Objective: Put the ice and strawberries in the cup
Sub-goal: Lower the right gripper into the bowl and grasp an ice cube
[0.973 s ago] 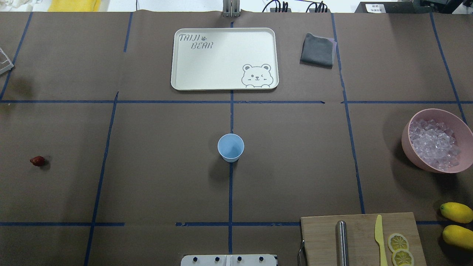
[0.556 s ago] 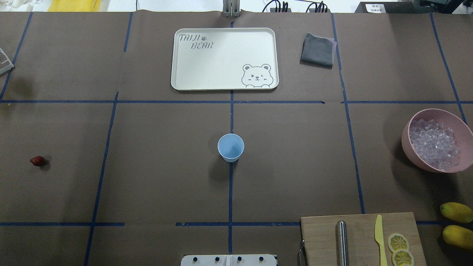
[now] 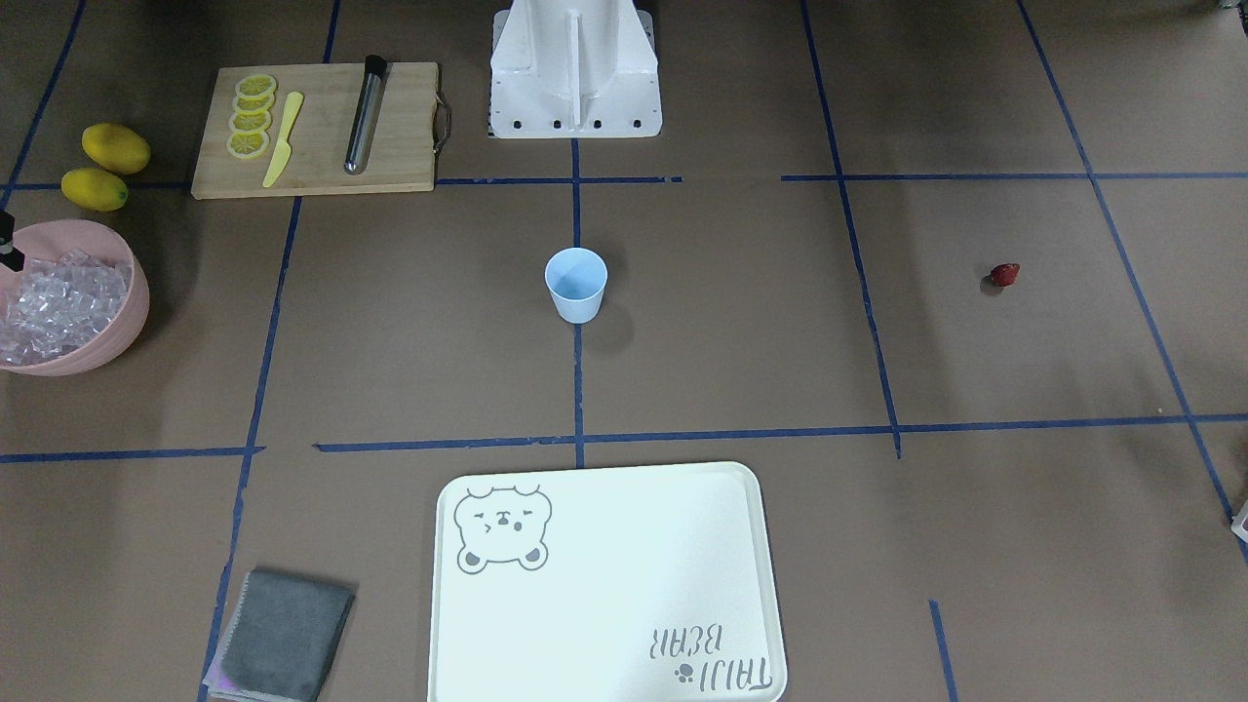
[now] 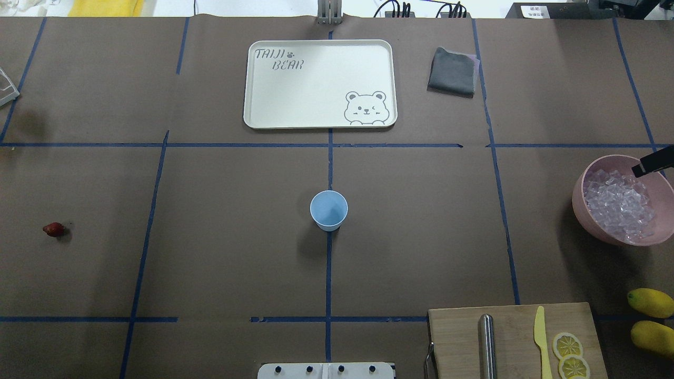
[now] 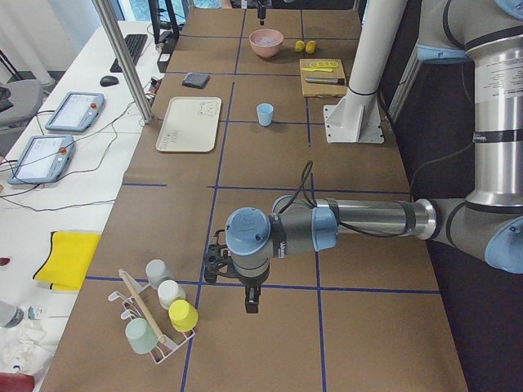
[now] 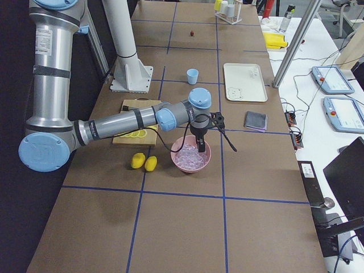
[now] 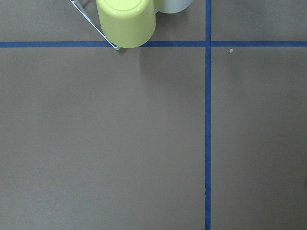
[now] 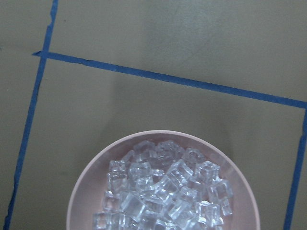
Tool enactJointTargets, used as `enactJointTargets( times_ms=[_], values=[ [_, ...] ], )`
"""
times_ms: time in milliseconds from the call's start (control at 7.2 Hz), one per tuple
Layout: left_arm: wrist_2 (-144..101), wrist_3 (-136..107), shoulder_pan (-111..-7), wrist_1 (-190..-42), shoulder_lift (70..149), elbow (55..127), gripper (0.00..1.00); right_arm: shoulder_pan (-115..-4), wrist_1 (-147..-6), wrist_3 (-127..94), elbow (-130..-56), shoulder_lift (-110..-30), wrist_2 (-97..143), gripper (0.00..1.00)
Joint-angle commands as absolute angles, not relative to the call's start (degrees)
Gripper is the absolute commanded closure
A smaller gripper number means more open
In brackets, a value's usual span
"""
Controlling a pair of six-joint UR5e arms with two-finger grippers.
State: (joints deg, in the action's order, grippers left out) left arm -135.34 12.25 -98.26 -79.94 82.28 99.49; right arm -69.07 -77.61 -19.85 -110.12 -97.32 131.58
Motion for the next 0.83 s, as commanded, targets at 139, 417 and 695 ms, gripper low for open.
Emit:
enactJointTargets(
  times_ms=[139, 417, 695],
  values=[
    [-135.4, 12.2, -98.3, -80.1, 82.4, 99.5, 0.0, -65.1, -71.9, -22.8, -108.8, -100.5, 129.2, 0.0],
    [-135.4, 12.3, -98.3, -80.1, 82.4, 99.5, 0.0, -63.7, -71.9, -22.8, -107.9, -100.8, 127.6, 0.01],
    [-135.4, 12.3, -98.3, -80.1, 82.4, 99.5, 0.0, -62.2, -71.9, -22.9, -107.7, -100.8, 127.4, 0.01]
  ],
)
